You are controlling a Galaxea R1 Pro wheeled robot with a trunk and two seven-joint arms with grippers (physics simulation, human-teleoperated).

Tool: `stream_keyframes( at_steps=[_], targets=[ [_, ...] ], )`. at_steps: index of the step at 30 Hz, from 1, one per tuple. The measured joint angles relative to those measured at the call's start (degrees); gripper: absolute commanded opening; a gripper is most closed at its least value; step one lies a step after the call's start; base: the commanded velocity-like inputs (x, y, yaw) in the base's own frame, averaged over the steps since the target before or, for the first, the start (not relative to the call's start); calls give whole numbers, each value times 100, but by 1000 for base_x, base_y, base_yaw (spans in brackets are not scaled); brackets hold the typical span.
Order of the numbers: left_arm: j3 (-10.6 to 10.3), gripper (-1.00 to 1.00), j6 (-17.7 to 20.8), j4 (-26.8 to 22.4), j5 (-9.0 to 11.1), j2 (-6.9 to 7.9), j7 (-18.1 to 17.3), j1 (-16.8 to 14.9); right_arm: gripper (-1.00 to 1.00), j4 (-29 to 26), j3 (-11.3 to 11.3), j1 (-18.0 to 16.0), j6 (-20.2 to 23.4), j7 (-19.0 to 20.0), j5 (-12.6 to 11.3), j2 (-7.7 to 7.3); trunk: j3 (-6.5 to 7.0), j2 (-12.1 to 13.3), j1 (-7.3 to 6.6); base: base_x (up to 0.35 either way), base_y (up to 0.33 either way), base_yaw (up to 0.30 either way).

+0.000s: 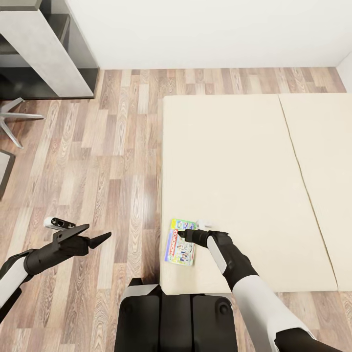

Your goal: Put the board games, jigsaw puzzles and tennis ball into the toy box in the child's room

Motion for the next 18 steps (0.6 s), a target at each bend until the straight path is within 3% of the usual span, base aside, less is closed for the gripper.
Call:
stream_keyframes(
  at_steps=[6, 18],
  targets=[
    [1, 100, 0, 0, -1, 0, 1, 0, 100, 1, 1, 8, -8, 1, 5, 0, 0, 0, 0, 0, 140, 0],
    [0, 100, 0, 1, 0, 0, 0, 0, 100, 0, 0, 17, -9, 0, 8, 0, 0, 0, 0, 0, 13, 0]
  ],
)
